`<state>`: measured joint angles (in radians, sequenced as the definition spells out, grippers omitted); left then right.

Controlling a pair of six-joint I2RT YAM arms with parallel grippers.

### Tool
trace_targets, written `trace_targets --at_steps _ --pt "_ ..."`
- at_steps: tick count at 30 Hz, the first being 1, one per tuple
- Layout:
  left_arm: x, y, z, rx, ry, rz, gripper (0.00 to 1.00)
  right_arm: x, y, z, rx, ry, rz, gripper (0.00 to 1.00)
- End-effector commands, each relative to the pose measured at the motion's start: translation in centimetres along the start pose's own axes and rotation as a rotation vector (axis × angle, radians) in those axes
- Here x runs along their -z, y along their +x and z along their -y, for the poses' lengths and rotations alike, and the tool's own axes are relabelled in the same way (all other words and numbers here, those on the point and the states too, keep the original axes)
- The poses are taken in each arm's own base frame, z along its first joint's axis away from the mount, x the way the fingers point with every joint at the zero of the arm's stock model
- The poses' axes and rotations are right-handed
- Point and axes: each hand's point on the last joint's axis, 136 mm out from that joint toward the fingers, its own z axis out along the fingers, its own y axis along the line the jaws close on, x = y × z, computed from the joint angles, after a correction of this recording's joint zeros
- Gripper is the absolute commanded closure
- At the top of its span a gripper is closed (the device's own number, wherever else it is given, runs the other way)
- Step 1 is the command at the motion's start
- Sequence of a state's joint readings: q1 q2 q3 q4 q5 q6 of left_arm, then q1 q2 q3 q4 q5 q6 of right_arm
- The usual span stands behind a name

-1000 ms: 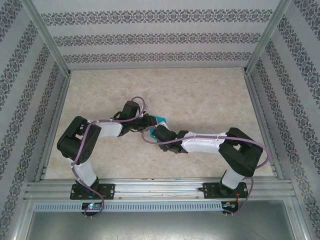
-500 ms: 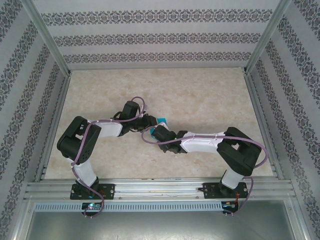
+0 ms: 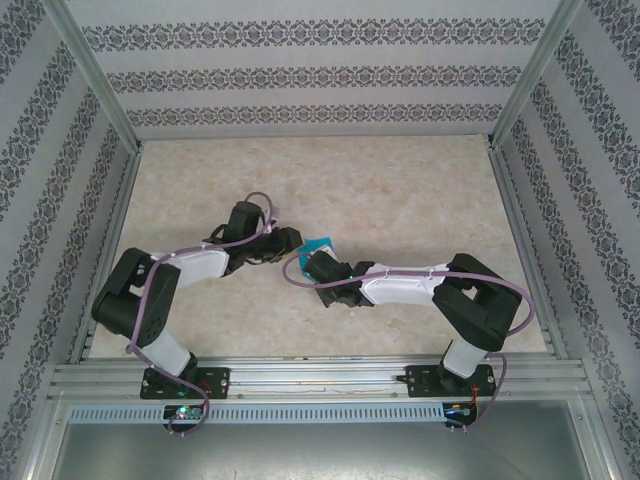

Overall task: Fold a paper plane with a square sheet of paper (fold left side to right side)
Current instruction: Fourth fold the wing at the center of the table.

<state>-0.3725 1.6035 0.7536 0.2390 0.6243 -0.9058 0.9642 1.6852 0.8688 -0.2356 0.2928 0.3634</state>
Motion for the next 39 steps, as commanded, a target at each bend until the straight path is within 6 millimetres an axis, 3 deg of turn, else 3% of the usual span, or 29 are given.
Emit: trace_targets --at_steps 1,6,12,28,39 --pt "2.7 -0.5 -1.6 0.002 -0.040 0.027 0.60 0.8 -0.9 -0.7 -0.040 -0.073 -0.002 1.00" --pt "5.3 -0.3 -2.4 -0.016 -0.077 0.032 0.59 1.0 -0.8 -1.5 -0.111 -0.211 -0.036 1.00" --pt "5.6 0.7 -2.3 -0.030 -0.066 -0.004 0.59 1.1 -0.9 -2.1 -0.211 -0.370 -0.062 1.00" --pt "3.4 2.7 -2.1 -0.026 -0.038 -0.123 0.60 0.0 -0.7 -2.5 -0.371 -0.590 -0.117 1.00" --pt "0.3 3.7 -2.0 -0.042 -0.082 -0.179 0.60 -1.0 0.1 -2.5 -0.400 -0.608 -0.153 1.00"
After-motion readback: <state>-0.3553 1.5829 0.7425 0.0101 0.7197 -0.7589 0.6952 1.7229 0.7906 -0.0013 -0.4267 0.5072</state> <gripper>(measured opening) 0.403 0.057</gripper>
